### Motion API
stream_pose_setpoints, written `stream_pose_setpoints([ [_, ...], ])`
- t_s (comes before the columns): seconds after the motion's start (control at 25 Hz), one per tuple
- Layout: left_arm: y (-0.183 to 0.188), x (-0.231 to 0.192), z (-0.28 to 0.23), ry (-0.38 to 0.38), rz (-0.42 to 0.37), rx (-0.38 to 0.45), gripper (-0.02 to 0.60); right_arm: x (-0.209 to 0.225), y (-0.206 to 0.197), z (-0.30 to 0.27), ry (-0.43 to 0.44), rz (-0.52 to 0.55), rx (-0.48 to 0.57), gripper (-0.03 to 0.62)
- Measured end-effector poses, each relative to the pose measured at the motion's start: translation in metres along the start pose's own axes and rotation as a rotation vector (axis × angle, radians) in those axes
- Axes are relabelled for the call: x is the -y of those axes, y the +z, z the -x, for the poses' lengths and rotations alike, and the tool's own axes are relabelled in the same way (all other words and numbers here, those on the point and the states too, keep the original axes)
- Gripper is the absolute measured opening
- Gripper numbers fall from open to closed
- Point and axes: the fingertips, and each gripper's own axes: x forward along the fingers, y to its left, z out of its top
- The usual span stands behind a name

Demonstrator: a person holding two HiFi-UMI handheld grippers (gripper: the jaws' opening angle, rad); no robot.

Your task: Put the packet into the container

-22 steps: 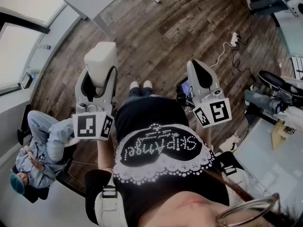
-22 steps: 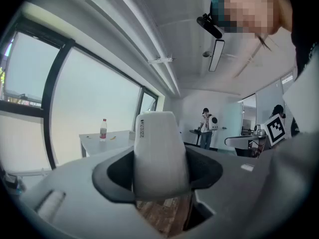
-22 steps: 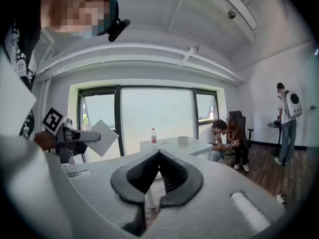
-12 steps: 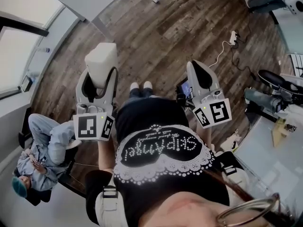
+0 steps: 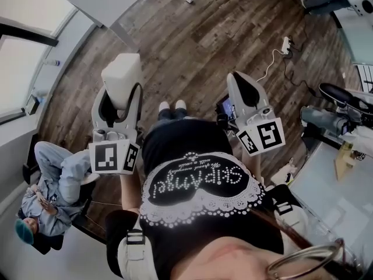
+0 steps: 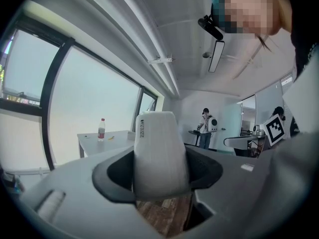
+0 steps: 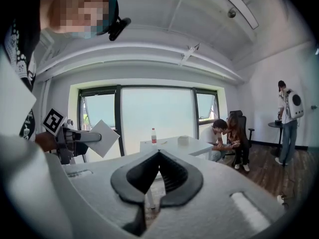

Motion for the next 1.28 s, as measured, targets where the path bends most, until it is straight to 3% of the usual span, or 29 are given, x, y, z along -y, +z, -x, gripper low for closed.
stream_pose_setpoints([
  [0.44,-0.012,0.024,-0.017,-0.001,0.019,0.002,0.279,0.055,0.008,0.027,-0.055,-0.056,0.081,0.002],
  [0.8,-0.018,0.021,-0.044,-0.01,0.057,-0.017,0.279,0.083,0.006,0.011,-0.097,-0.059,0.063,0.002],
  [1.0,-0.007,-0.005,-0.079,-0.026,0.049,-0.032,0.279,0.09,0.01,-0.025,-0.129,-0.074,0.054,0.002],
  [1.28,0.035,-0.021,-0.129,-0.105,0.015,-0.008,0.279,0.102,0.037,-0.06,-0.191,-0.061,0.07,0.002],
])
